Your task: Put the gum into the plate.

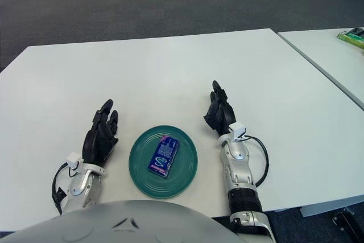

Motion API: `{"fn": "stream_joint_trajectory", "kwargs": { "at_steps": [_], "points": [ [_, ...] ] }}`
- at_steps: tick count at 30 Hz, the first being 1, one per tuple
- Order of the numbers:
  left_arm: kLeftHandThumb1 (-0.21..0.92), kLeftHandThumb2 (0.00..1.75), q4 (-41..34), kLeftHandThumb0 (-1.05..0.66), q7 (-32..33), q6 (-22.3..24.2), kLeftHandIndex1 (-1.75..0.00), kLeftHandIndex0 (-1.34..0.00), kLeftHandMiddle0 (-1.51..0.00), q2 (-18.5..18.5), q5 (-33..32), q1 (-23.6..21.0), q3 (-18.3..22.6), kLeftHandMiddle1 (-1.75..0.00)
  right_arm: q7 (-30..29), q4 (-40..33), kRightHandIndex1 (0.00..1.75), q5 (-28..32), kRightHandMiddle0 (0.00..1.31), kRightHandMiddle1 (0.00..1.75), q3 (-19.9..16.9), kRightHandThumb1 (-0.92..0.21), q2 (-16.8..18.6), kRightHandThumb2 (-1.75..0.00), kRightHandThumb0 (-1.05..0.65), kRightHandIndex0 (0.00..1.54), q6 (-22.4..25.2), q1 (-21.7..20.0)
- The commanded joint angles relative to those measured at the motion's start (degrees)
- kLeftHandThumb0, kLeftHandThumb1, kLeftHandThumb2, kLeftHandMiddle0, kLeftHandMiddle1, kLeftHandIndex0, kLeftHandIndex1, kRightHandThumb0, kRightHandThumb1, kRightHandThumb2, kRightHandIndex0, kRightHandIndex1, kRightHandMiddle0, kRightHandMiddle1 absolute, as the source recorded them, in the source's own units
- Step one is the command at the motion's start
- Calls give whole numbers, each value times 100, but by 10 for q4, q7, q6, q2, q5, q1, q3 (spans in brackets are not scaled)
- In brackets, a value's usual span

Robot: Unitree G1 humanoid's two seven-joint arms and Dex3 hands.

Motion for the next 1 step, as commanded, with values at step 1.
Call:
{"fn": "stream_joint_trajectory", "kwargs": {
  "at_steps": [1],
  "points": [
    [92, 92, 15, -100, 13, 15, -19, 0, -1, -1, 10, 4, 4, 0, -16, 56, 0, -13, 0, 7, 4, -92, 22, -105, -87, 2, 5, 28]
  ]
}}
